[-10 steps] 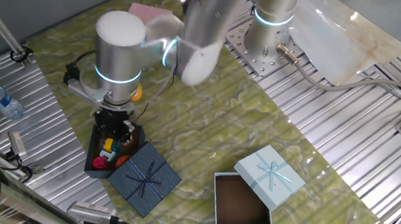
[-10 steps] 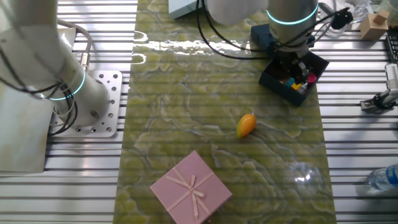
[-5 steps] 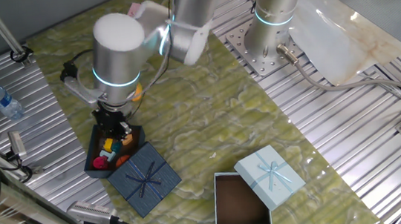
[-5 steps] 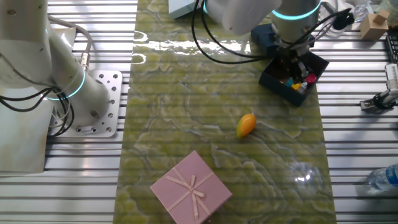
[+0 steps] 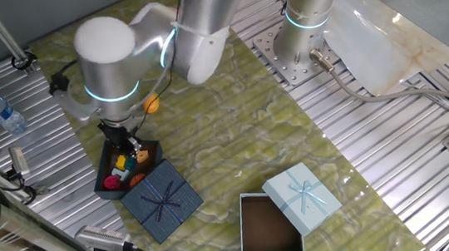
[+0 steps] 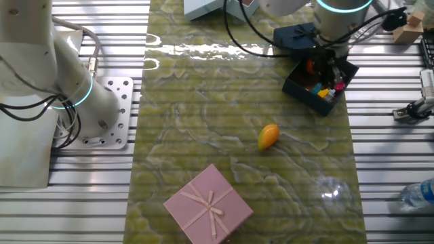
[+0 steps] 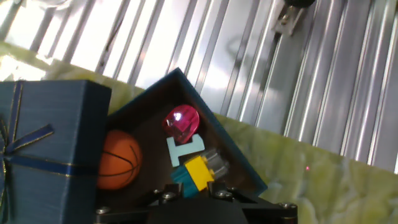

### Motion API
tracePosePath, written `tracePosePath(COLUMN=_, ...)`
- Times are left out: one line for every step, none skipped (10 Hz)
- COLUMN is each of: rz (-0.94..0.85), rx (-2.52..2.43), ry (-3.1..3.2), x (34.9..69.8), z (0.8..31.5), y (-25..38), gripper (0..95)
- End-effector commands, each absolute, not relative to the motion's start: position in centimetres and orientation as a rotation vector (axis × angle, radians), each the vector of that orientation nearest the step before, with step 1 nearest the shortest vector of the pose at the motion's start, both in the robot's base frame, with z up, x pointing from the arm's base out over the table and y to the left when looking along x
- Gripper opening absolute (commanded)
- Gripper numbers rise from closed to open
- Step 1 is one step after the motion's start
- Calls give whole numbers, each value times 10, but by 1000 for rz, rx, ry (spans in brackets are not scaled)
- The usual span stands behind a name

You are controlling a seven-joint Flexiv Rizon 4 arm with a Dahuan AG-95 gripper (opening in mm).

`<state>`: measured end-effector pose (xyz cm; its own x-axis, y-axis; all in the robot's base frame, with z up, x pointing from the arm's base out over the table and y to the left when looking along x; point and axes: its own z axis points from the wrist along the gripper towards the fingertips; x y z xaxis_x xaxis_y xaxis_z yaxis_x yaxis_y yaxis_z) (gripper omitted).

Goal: Take everything out of the gift box

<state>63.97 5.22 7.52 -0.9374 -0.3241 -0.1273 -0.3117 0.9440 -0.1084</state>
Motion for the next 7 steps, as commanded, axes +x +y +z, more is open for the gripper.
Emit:
tracePosePath(rz=-106, rx=-511, ry=3019, x=637, z=81, y=53, gripper=190)
tracePosePath(rz=-101, rx=-504, ry=3032, x=637, z=81, y=53, gripper=190)
tracePosePath(rz=-95, rx=-478, ry=3042, x=636, z=83, y=54, gripper=190)
tracePosePath(rz=-93, rx=-448, ry=3046, x=636, z=83, y=54, gripper=190)
tracePosePath(rz=-92, rx=-429, ry=3049, x=636, z=83, y=54, gripper=190)
tracePosePath(rz=-93, rx=-423, ry=3052, x=636, z=83, y=54, gripper=380)
tracePosePath(rz=-93, rx=-422, ry=3052, x=636, z=83, y=54, gripper=380)
